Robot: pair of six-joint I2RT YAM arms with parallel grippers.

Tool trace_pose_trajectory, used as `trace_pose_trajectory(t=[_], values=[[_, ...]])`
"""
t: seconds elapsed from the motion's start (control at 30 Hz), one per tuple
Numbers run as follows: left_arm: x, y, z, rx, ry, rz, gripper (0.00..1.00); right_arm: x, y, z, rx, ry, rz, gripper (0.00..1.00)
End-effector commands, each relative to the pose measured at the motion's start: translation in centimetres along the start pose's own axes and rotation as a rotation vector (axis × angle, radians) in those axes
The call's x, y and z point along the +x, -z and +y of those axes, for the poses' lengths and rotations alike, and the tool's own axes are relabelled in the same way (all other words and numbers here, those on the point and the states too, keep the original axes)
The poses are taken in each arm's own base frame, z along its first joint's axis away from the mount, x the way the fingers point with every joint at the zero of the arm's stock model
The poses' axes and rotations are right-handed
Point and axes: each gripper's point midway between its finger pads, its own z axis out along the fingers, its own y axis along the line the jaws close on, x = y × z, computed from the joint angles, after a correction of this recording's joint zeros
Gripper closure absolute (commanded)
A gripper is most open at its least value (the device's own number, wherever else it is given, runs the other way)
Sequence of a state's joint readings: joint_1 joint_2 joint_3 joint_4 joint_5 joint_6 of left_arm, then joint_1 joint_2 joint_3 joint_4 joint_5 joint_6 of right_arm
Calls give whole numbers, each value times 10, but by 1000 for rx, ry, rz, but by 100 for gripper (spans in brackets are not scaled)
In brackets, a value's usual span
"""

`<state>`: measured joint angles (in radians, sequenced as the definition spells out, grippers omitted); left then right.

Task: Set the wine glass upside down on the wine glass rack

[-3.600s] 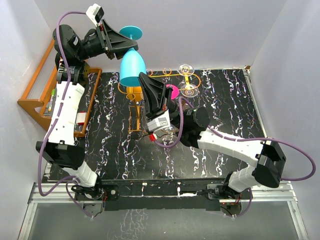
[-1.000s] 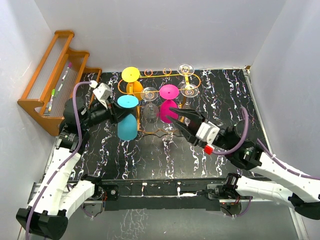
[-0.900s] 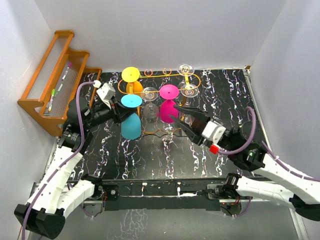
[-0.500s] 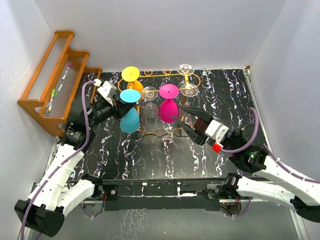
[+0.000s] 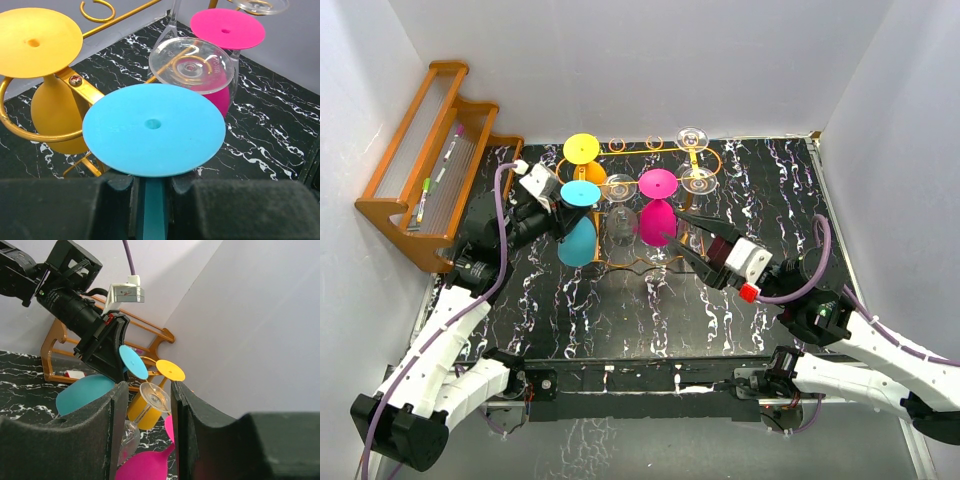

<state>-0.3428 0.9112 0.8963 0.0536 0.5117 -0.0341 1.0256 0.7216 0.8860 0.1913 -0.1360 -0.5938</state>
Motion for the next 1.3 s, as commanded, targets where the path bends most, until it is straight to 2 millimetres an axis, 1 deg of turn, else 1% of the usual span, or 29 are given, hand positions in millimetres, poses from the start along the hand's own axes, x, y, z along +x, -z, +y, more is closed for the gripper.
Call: trace_pose_trajectory(t=[0.0,0.27,0.4,0.47,0.5,0.53,0.57,0.6,0.73,0.9,1.0,1.27], values=[[0,-3,5,-20,-21,-9,100,-11,1,-10,37,-13,-28,58],[6,-11,10,-24,9,2,100,-6,1,-4,17,-24,-15,58],[7,-12,10,-24,12,5,100,-4,2,-3,12,-30,-9,57],[9,-12,10,-26,16,10,100,-3,3,-2,12,-30,-8,56],[8,-11,10,-27,17,10,99,-2,3,-1,11,-29,-6,52],[9,-10,9,-27,19,10,93,-3,4,-2,14,-28,-7,48],[9,-10,9,-27,21,12,88,-2,5,-2,14,-29,-7,44],[10,-9,9,-28,21,14,86,-2,5,-2,15,-30,-6,41],[13,-6,10,-41,26,32,80,0,6,2,7,-47,-3,42],[16,-3,12,-62,19,45,71,8,7,9,-8,-67,14,42],[17,-1,13,-69,19,49,66,8,7,10,-13,-72,13,41],[15,3,16,-94,12,56,64,9,7,10,-16,-67,25,41]])
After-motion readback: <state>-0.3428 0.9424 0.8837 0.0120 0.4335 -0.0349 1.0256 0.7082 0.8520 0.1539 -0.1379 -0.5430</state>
